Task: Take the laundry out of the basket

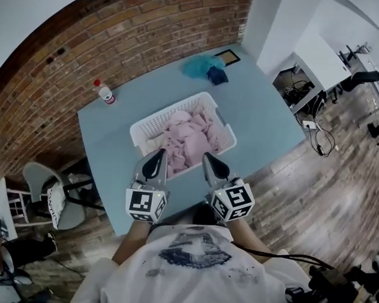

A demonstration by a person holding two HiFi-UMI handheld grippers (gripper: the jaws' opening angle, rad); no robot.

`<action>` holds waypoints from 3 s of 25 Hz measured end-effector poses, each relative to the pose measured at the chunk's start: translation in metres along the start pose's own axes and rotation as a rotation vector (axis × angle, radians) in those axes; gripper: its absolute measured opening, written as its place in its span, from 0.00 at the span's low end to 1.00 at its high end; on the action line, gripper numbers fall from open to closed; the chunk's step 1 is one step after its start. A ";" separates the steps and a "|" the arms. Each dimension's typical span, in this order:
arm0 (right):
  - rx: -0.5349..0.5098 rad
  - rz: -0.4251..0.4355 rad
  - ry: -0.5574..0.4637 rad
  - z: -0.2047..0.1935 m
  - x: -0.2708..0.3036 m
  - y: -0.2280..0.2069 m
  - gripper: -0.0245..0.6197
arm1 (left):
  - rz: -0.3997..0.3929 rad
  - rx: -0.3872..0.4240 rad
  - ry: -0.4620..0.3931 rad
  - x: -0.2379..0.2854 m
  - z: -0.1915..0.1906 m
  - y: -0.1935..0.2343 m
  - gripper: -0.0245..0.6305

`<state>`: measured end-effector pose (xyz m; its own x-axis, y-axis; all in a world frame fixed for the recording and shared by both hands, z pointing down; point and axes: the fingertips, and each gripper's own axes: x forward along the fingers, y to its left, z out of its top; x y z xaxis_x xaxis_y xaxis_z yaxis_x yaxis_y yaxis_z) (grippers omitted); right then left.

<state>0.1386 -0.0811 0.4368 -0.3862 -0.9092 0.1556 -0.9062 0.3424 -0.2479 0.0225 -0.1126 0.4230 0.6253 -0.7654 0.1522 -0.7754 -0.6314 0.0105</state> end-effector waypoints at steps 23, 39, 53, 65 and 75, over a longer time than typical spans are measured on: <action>-0.016 0.089 0.038 0.029 0.068 -0.089 0.03 | 0.098 -0.096 0.189 0.096 -0.034 0.027 0.03; -0.015 0.054 0.063 0.028 0.096 -0.105 0.03 | 0.002 -0.165 0.311 0.143 -0.068 0.039 0.20; 0.013 0.033 0.088 0.017 0.110 -0.122 0.03 | -0.059 -0.256 0.461 0.178 -0.117 0.034 0.67; 0.034 0.034 0.103 0.014 0.126 -0.134 0.03 | -0.079 -0.302 0.622 0.200 -0.176 0.033 0.83; 0.046 0.047 0.122 0.007 0.140 -0.139 0.03 | -0.055 -0.371 0.700 0.211 -0.214 0.036 0.83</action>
<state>0.2114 -0.2579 0.4867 -0.4486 -0.8560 0.2570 -0.8788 0.3702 -0.3011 0.1072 -0.2704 0.6674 0.5580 -0.4005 0.7268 -0.8009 -0.4891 0.3454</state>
